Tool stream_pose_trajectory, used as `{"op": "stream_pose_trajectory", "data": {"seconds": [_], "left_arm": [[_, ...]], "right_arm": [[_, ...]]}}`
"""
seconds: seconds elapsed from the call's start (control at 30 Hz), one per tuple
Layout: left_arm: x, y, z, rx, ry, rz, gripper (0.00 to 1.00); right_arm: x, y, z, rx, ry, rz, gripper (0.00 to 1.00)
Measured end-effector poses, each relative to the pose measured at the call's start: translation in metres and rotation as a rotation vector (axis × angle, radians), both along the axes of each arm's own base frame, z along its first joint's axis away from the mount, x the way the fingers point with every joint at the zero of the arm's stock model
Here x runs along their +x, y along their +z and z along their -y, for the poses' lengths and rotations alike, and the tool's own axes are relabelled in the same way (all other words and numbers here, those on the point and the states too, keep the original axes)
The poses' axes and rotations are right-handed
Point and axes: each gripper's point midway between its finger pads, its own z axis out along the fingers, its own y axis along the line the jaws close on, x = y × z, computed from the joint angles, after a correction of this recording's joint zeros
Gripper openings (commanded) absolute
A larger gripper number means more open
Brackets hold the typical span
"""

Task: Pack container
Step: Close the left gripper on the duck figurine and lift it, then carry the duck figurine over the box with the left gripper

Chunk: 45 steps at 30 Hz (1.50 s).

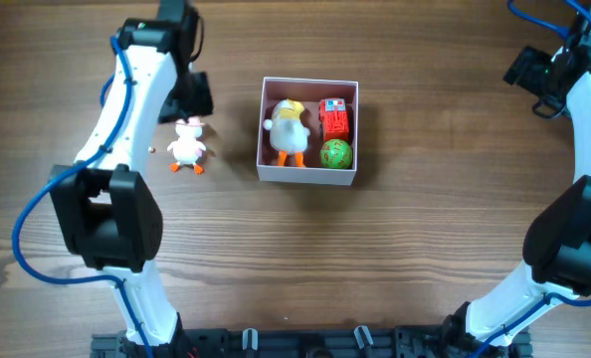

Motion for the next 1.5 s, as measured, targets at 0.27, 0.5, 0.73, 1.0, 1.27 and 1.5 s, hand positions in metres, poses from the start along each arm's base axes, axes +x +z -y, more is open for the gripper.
{"op": "stream_pose_trajectory", "data": {"seconds": [0.27,0.5,0.73,1.0,1.27,1.5], "left_arm": [[-0.030,-0.051,-0.026,0.000,0.069,-0.109,0.54],[-0.031,-0.075,-0.019,-0.038,0.067,-0.093,0.58],[-0.028,-0.087,-0.016,-0.057,0.045,-0.070,0.56],[-0.035,-0.095,-0.010,-0.089,0.023,-0.090,0.24],[-0.035,-0.095,-0.006,-0.112,0.018,-0.090,0.15],[-0.032,-0.077,0.003,-0.164,0.017,-0.102,0.15]], "right_arm": [[0.000,0.000,0.000,0.000,0.000,-0.001,1.00],[0.000,0.000,0.000,0.000,0.000,-0.001,1.00],[0.000,0.000,0.000,0.000,0.000,0.000,1.00],[0.000,0.000,0.000,0.000,0.000,0.000,1.00],[0.000,0.000,0.000,0.000,0.000,0.000,1.00],[0.000,0.000,0.000,0.000,0.000,-0.001,1.00]]}}
